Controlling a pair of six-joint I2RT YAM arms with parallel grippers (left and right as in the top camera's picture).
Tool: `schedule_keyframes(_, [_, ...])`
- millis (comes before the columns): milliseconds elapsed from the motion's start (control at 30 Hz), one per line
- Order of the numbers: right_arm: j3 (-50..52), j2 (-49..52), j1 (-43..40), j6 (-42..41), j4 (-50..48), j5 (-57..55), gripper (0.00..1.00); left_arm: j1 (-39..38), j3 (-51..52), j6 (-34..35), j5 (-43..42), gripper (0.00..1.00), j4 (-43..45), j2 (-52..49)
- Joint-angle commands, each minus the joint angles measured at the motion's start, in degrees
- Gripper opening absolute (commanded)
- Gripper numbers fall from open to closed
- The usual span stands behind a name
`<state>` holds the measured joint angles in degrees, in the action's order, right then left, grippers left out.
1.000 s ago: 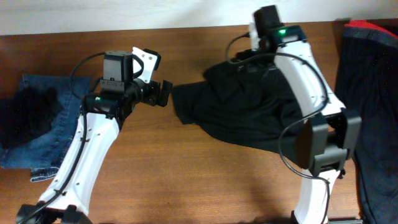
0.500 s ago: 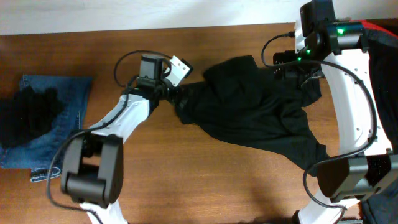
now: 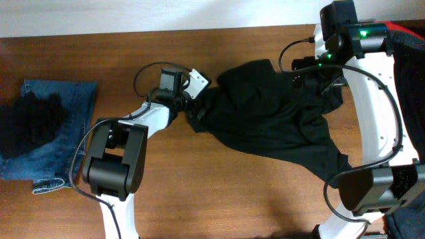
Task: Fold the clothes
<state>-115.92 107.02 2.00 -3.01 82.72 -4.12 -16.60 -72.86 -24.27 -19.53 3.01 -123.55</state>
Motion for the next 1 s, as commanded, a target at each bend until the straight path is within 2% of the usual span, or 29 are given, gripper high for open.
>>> schedule_keyframes(0, [-0.28,-0.11,-0.20,-0.52,0.04,-0.87,0.99,-0.24,-0.44,-0.70,-0.81,0.94,-0.46,-2.01])
schedule_keyframes(100, [-0.28,-0.11,-0.20,-0.52,0.07,-0.87,0.99,-0.24,-0.44,-0.72,-0.85,0.74,-2.27,-2.03])
schedule_keyframes(133, [-0.28,-0.11,-0.17,-0.52,0.07,-0.87,0.99,-0.24,-0.44,-0.72,-0.87,0.61,-3.28,-2.03])
schedule_keyframes(200, [-0.28,-0.11,-0.20,-0.52,0.07,-0.87,0.99,-0.24,-0.44,-0.72,-1.09,0.41,-5.60,-2.01])
schedule_keyframes(233, [-0.28,-0.11,-0.20,-0.52,0.07,-0.87,0.99,-0.24,-0.44,-0.72,-1.33,0.25,-8.02,-2.01])
schedule_keyframes(267, [-0.28,-0.11,-0.20,-0.52,0.07,-0.87,0.99,-0.24,-0.44,-0.72,-1.33,0.16,-9.38,-2.01])
schedule_keyframes(300, [-0.28,-0.11,-0.20,-0.50,0.07,-0.87,0.99,-0.24,-0.44,-0.70,-1.31,0.01,-10.97,-1.88])
schedule_keyframes(500, [-0.28,-0.28,-0.22,-0.52,2.38,-0.87,0.99,1.27,-0.59,-0.15,-1.27,0.00,-21.00,5.51])
schedule_keyframes(833, [-0.31,-1.07,-3.85,-1.81,8.50,-0.87,0.99,13.42,-0.59,16.33,1.51,0.00,-30.60,23.19])
schedule_keyframes(967, [-0.31,-2.64,-7.28,-1.86,11.58,-0.07,0.99,18.29,-0.59,17.62,1.51,0.00,-35.01,24.79])
